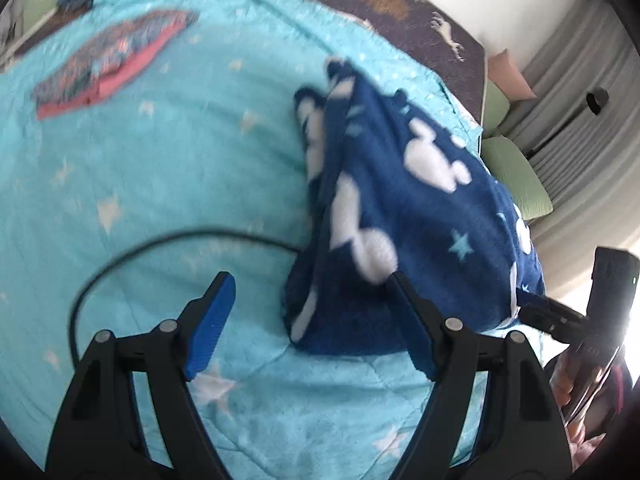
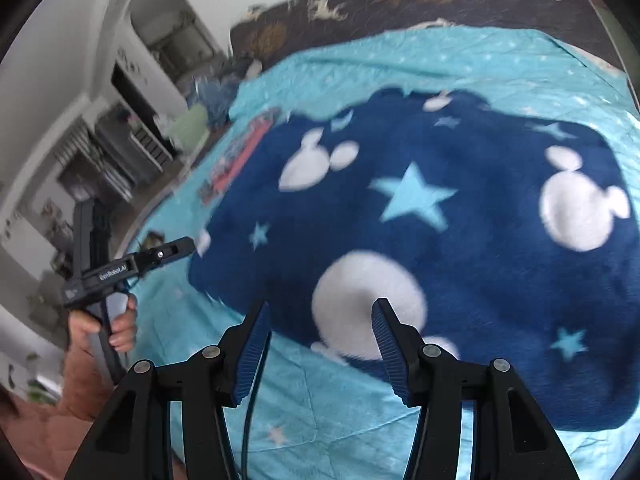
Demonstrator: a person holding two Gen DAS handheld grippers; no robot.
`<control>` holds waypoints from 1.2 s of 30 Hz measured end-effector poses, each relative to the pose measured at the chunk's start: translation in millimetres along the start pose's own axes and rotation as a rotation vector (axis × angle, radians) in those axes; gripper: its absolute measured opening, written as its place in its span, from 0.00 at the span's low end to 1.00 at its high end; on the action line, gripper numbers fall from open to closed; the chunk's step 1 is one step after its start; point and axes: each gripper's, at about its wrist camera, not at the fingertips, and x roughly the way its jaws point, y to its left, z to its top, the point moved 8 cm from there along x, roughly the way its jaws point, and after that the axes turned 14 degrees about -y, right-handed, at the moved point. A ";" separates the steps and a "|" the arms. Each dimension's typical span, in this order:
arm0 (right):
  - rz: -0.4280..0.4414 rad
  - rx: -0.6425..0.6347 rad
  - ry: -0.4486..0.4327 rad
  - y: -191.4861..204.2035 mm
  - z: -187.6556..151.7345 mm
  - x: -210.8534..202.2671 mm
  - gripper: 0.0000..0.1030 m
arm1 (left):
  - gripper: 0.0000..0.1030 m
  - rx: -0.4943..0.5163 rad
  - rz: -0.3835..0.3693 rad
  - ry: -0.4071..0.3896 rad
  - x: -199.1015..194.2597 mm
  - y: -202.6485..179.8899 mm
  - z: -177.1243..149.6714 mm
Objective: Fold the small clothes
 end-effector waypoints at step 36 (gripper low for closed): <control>0.094 -0.408 0.108 129.4 -10.9 71.2 0.68 | 0.41 0.148 -0.080 0.174 -16.7 -10.8 27.4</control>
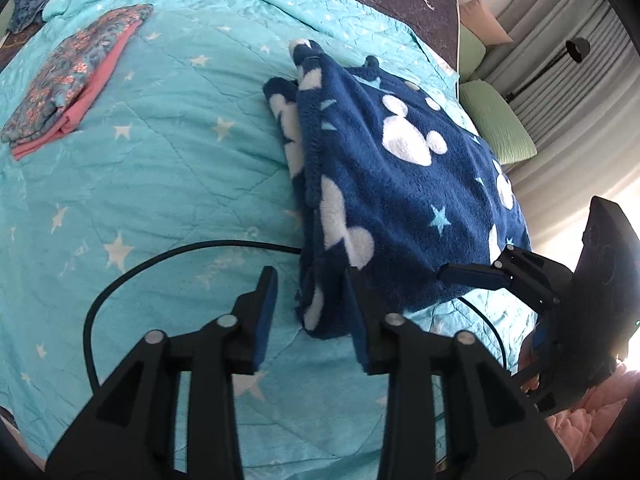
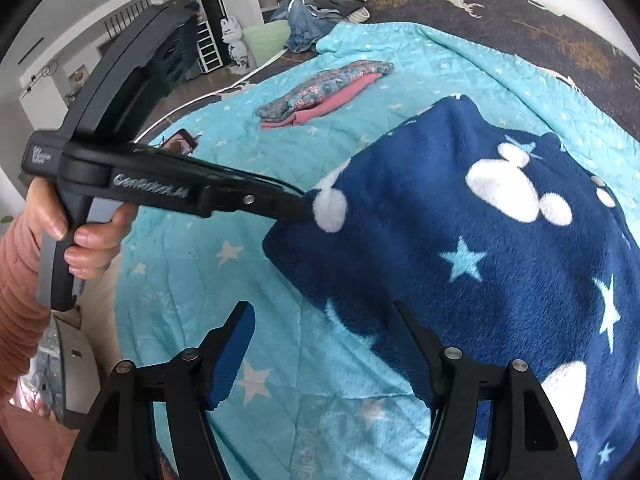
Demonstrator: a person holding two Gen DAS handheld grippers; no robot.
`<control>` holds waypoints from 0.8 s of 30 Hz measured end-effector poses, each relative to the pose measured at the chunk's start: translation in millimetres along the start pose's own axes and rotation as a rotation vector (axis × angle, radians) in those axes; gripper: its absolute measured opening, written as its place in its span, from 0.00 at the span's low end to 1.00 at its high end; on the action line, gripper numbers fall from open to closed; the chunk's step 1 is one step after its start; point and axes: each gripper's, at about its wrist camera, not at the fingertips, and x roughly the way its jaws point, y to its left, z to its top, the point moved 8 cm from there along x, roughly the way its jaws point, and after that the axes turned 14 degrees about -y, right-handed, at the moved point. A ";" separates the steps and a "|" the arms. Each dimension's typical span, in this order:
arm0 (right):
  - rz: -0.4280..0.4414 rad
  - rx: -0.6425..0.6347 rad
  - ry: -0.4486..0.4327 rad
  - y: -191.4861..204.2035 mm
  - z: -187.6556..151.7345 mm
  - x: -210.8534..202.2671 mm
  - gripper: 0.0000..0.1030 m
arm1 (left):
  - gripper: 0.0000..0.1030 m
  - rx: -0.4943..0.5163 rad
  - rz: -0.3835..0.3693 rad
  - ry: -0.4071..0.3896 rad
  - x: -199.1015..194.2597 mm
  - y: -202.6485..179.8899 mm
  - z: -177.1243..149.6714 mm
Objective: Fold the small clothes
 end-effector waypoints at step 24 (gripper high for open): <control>-0.364 -0.446 -0.090 27.1 10.3 54.7 0.74 | 0.12 -0.178 -0.166 -0.077 -11.5 -5.0 26.9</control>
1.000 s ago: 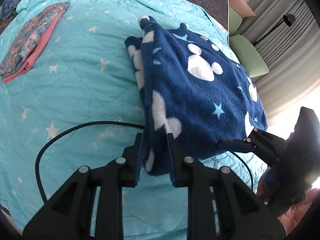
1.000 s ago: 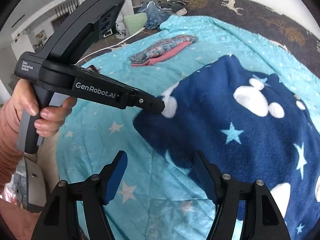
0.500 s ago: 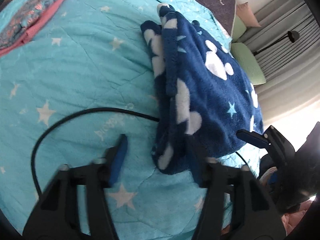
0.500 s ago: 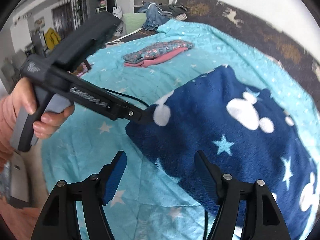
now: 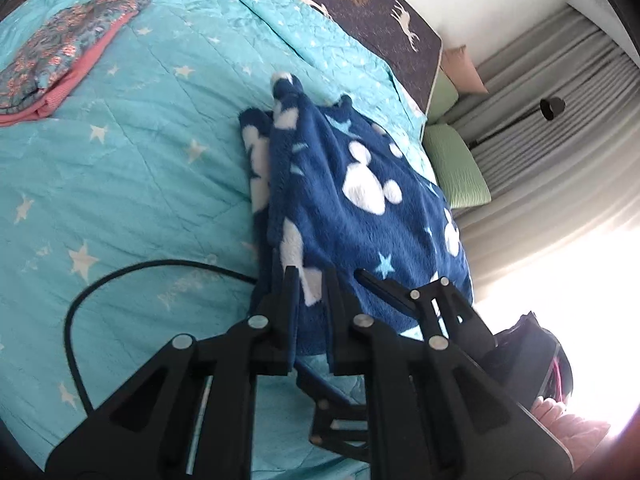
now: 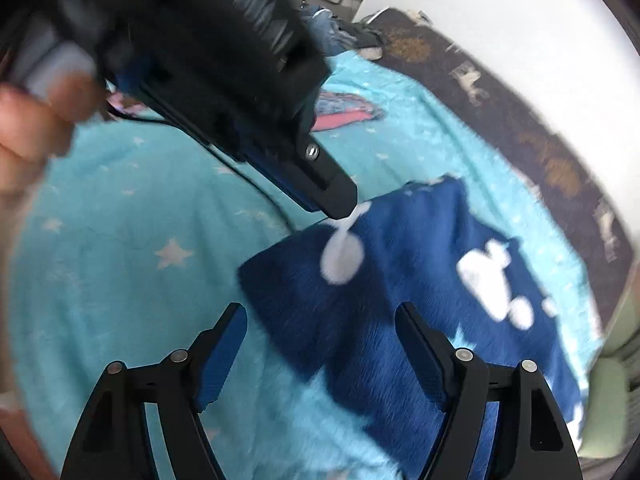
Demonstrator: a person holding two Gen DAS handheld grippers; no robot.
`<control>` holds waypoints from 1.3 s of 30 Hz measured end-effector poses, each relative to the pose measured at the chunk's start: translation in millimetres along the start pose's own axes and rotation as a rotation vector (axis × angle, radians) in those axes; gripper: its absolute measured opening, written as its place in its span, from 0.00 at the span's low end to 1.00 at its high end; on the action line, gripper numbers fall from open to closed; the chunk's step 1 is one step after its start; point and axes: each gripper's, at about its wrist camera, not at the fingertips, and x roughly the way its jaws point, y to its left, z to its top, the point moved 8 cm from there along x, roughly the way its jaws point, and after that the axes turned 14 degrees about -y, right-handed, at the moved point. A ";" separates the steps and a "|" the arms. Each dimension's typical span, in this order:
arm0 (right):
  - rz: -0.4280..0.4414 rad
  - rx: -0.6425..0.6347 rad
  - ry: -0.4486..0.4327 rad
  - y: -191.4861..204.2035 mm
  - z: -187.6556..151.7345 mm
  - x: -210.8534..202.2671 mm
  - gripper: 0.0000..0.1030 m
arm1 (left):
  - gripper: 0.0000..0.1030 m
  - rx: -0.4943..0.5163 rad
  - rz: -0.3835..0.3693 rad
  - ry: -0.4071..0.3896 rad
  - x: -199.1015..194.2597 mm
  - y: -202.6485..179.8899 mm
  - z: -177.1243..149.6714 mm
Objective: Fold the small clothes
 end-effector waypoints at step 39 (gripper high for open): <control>0.222 0.579 -0.098 -63.0 2.6 -31.6 0.17 | 0.80 -0.225 -0.007 0.021 109.6 21.1 66.8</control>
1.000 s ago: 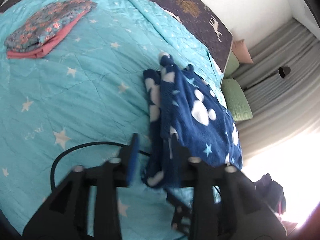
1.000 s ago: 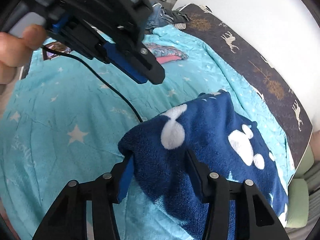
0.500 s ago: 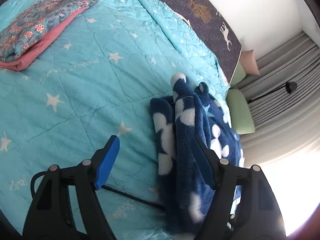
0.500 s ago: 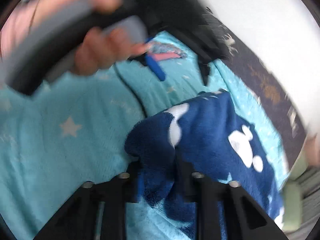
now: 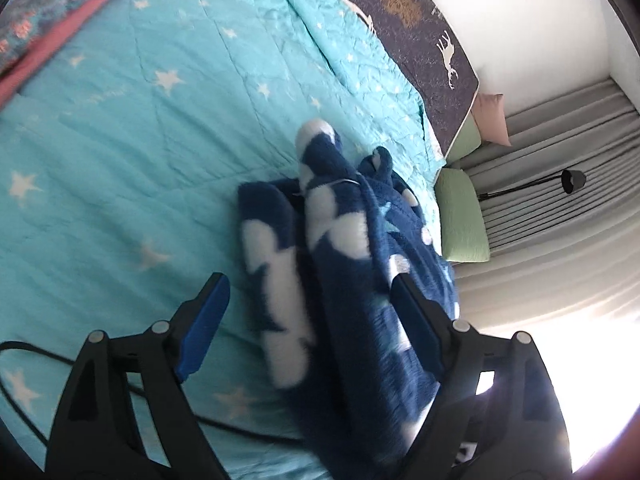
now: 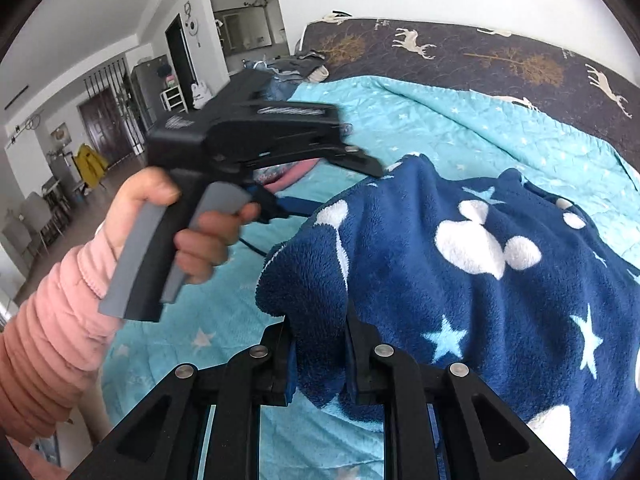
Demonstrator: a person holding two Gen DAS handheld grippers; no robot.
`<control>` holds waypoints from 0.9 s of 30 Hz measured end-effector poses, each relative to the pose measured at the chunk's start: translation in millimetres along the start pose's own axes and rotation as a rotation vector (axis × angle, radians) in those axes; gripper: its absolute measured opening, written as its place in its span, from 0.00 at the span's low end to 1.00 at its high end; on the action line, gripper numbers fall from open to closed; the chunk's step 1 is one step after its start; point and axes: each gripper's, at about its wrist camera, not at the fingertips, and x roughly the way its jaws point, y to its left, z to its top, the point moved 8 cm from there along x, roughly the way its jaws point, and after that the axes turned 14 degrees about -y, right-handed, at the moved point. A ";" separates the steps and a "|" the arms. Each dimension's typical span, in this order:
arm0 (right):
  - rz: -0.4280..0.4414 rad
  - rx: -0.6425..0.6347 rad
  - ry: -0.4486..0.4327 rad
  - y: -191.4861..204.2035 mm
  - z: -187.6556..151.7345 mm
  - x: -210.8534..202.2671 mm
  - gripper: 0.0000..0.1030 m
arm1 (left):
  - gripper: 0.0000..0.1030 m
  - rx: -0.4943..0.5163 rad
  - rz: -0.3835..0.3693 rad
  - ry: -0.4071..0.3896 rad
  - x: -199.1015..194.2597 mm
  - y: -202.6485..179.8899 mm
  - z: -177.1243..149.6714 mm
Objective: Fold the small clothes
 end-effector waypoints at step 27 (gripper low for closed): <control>-0.040 0.120 -0.231 -47.6 24.4 -92.9 0.16 | 0.32 0.557 0.036 -0.074 10.9 -175.8 -27.3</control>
